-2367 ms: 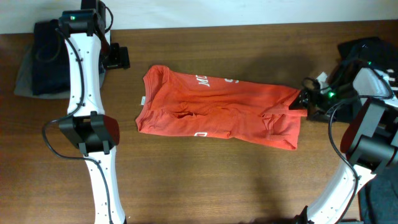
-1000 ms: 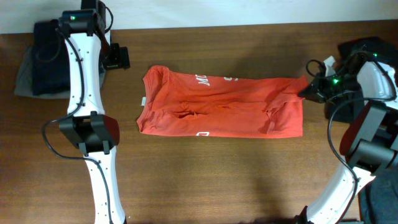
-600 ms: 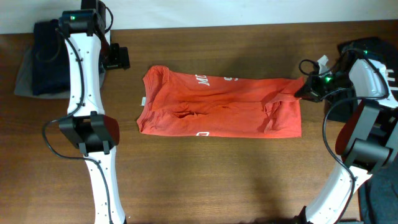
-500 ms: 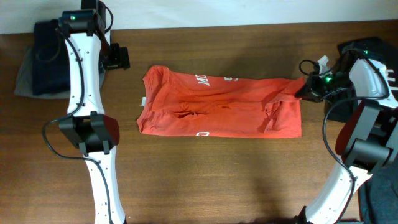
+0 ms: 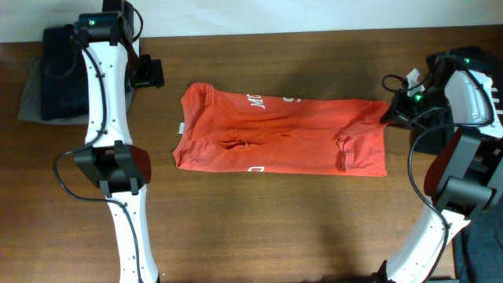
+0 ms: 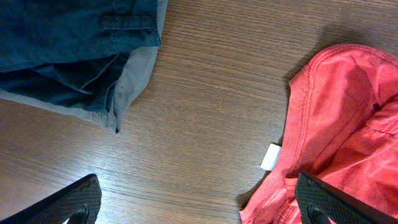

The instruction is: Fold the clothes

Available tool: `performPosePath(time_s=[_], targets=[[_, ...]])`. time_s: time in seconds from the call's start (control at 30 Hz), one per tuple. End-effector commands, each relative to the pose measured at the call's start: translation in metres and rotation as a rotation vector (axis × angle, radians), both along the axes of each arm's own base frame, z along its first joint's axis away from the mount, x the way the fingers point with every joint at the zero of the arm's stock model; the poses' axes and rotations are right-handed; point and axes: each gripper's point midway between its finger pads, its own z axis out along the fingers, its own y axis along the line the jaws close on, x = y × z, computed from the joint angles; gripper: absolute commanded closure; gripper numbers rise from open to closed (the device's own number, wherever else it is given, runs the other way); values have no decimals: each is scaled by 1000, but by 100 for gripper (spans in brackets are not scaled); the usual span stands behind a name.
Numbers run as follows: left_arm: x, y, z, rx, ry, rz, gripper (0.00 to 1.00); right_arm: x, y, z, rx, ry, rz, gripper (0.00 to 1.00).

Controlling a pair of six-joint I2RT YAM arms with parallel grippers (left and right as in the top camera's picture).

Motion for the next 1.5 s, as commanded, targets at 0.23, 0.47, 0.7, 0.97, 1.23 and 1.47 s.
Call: performPosePath(time_s=[0.23, 0.47, 0.7, 0.97, 1.23, 1.47], targets=[[0, -2, 11, -6, -25, -7, 1, 14, 22, 11, 36, -41, 33, 88], [0, -2, 11, -6, -25, -7, 1, 33, 65, 10, 13, -85, 100, 80], [0, -2, 11, -6, -25, -7, 1, 60, 92, 11, -23, -160, 97, 79], [0, -2, 11, -6, -25, -7, 1, 63, 86, 8, -84, -160, 82, 23], [0, -2, 11, -6, -25, -7, 1, 27, 87, 50, -16, -29, 116, 44], [0, -2, 11, -7, -25, -7, 1, 0, 74, 38, -146, 65, 232, 75]])
